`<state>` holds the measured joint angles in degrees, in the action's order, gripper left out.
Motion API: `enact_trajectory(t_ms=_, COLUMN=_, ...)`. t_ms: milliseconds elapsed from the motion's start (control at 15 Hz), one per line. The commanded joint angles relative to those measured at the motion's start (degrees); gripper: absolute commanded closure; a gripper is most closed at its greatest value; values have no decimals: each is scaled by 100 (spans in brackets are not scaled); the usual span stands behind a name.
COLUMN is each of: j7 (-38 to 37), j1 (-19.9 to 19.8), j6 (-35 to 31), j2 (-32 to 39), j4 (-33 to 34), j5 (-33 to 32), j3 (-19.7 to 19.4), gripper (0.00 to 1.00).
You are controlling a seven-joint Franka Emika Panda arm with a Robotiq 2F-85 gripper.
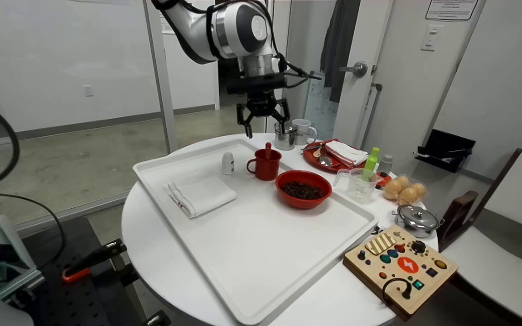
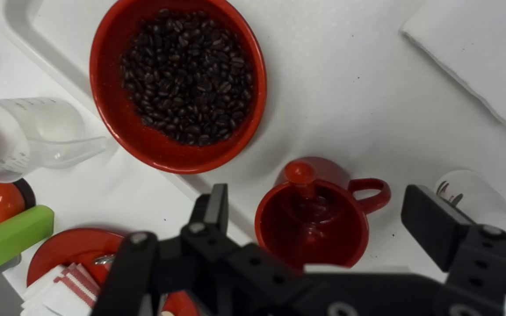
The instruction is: Use the spoon to stir the contents in the orange bowl then put the spoon in the cup
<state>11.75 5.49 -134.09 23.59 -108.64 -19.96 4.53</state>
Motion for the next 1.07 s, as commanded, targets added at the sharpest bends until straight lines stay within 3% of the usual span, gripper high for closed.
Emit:
enact_trajectory(t_ms=0, j7=208, j1=-59, j6=57, j2=277, j4=388, j5=134, j3=-33, gripper=0)
enact_trajectory(t_ms=400, j7=302, j1=-88, j6=76, j2=495, j4=588, j5=138, j3=-21, gripper=0)
enact_trajectory(t_ms=533, j7=340, j1=-93, j6=73, j2=540, j4=611, j5=150, j3=-12, gripper=6)
enact_trajectory(t_ms=1000, j7=397, j1=-144, j6=-3, j2=489, j4=433, j5=210, j3=-7, gripper=3)
